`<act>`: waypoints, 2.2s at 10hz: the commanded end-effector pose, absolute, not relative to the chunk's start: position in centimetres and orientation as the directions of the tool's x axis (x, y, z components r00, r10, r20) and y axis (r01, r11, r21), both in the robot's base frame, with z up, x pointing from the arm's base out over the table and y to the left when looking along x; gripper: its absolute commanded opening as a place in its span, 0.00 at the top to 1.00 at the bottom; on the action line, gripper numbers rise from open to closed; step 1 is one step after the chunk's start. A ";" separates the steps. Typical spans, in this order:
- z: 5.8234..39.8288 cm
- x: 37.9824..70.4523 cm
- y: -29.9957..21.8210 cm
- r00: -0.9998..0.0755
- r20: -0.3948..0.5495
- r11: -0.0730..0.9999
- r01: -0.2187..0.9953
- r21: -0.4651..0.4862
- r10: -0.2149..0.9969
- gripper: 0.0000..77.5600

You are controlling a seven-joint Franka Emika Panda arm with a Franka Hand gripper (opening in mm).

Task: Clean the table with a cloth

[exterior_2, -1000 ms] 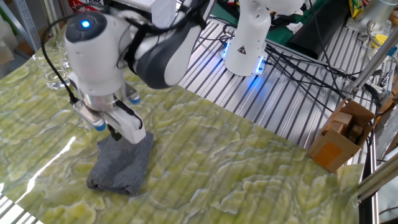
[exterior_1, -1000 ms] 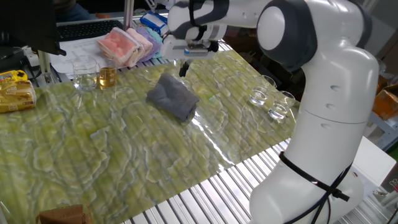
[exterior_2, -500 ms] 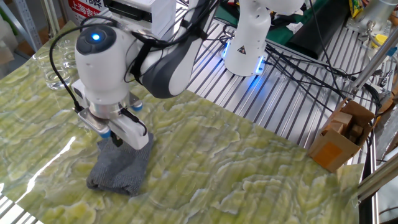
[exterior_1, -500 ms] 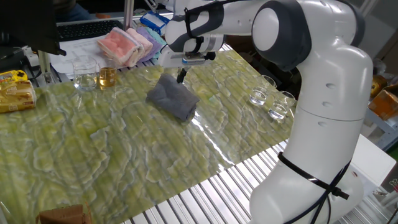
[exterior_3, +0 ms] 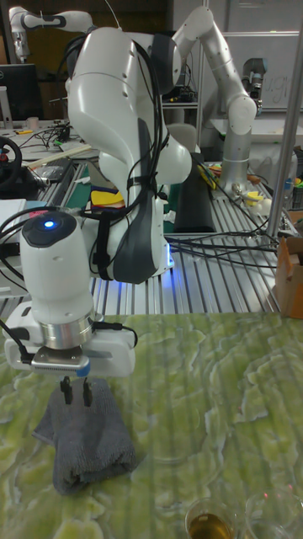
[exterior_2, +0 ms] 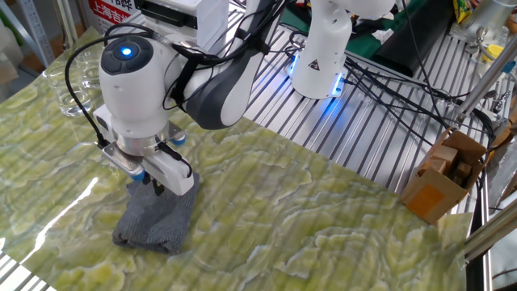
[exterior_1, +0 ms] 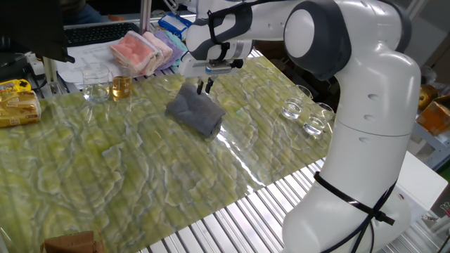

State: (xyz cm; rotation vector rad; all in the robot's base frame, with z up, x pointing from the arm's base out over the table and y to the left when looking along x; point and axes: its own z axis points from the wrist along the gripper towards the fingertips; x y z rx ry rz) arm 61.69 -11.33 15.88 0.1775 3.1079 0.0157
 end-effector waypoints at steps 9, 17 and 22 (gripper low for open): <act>14.1 62.1 -11.1 -0.997 -0.029 0.998 0.067 0.008 0.068 0.00; 12.7 62.3 -11.3 -0.999 -0.044 0.999 0.029 -0.022 0.028 0.00; 10.8 62.4 -11.2 -0.999 -0.052 1.000 0.001 -0.027 -0.001 0.00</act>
